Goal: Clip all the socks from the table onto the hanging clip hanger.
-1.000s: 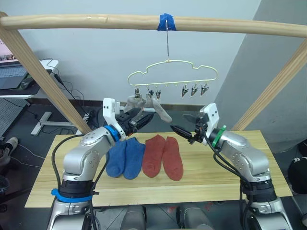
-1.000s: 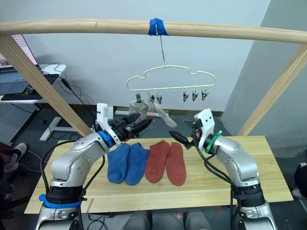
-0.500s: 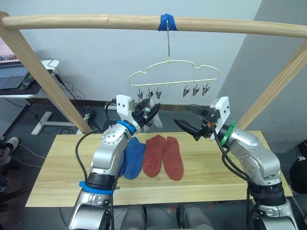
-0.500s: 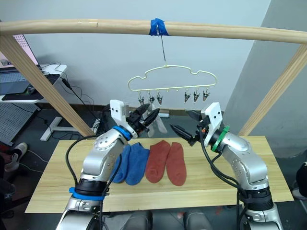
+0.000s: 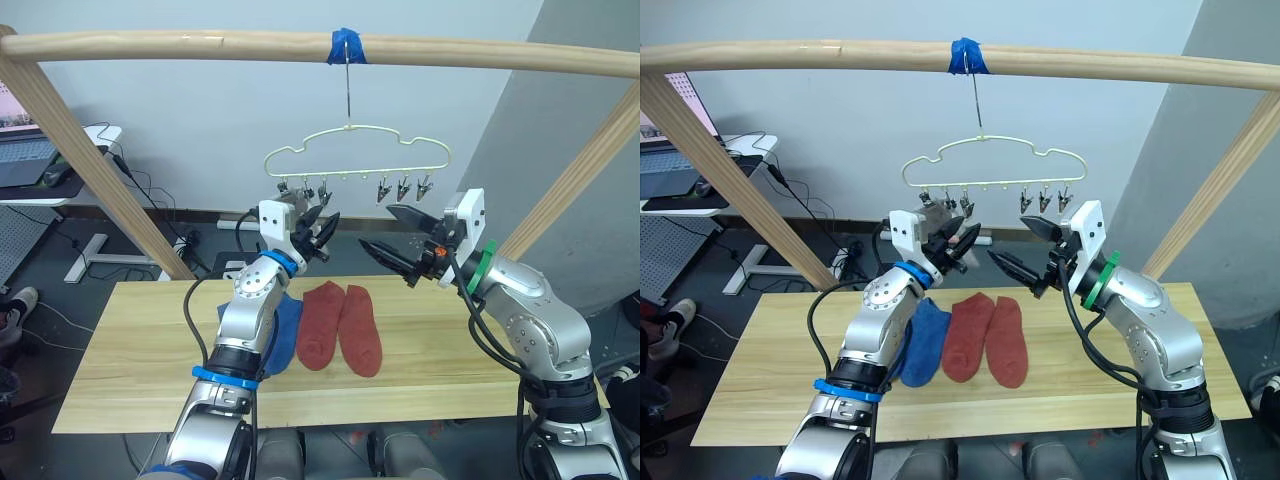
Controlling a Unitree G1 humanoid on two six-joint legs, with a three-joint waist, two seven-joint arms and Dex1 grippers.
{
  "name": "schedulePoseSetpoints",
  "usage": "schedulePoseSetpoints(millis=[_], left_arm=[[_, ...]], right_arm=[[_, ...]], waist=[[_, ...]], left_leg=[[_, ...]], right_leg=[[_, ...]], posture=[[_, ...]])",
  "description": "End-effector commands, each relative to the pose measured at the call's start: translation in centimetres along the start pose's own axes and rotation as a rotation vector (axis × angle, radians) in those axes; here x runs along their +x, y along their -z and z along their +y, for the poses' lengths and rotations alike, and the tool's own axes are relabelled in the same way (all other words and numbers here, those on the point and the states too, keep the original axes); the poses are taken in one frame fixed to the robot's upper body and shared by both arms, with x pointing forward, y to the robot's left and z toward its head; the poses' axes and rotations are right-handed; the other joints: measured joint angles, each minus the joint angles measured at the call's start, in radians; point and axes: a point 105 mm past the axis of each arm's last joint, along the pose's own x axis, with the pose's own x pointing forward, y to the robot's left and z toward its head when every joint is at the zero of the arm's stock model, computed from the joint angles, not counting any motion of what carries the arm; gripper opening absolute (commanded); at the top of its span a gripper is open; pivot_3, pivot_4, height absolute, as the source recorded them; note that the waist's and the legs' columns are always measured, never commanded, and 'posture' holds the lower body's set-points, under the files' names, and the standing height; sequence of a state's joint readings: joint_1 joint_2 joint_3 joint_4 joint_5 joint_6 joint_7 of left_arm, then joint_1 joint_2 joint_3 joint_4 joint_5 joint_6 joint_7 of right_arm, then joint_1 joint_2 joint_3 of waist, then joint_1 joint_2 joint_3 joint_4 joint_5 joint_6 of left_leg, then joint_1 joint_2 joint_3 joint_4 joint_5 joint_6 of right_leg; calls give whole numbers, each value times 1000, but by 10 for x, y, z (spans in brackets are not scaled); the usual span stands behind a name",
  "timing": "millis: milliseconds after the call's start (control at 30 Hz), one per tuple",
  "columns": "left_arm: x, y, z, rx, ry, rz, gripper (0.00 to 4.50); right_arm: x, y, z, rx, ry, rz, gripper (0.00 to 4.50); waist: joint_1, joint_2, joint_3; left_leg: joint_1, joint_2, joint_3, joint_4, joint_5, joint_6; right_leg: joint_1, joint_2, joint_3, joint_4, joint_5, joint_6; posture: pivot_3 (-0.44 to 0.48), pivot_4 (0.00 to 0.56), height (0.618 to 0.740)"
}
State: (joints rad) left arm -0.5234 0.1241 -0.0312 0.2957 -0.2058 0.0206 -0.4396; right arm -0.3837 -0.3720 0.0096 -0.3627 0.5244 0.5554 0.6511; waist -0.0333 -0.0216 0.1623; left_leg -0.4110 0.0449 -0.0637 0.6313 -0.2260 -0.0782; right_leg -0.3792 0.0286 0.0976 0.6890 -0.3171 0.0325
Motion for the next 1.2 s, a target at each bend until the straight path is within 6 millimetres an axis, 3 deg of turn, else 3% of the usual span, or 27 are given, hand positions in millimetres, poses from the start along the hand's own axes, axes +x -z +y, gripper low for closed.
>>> schedulePoseSetpoints(millis=[33,467,1200], left_arm=[[5,-15,3,26,-14,-54,943],[5,-9,21,54,-112,-45,943],[21,-8,29,49,-119,-40,943]], right_arm=[[-1,-15,2,-44,-5,-46,4500],[-1,-15,2,-46,-1,-41,4500],[1,-18,1,-39,15,-54,4500]], waist=[[0,0,0],[-2,0,0],[-10,0,0]], left_leg=[[0,0,0,0,0,0],[0,0,0,0,0,0],[0,0,0,1,0,0]], right_leg=[[0,0,0,0,0,0],[0,0,0,1,0,0],[0,0,0,2,0,0]], posture=[[-40,135,740],[-51,138,740],[-64,142,740]])
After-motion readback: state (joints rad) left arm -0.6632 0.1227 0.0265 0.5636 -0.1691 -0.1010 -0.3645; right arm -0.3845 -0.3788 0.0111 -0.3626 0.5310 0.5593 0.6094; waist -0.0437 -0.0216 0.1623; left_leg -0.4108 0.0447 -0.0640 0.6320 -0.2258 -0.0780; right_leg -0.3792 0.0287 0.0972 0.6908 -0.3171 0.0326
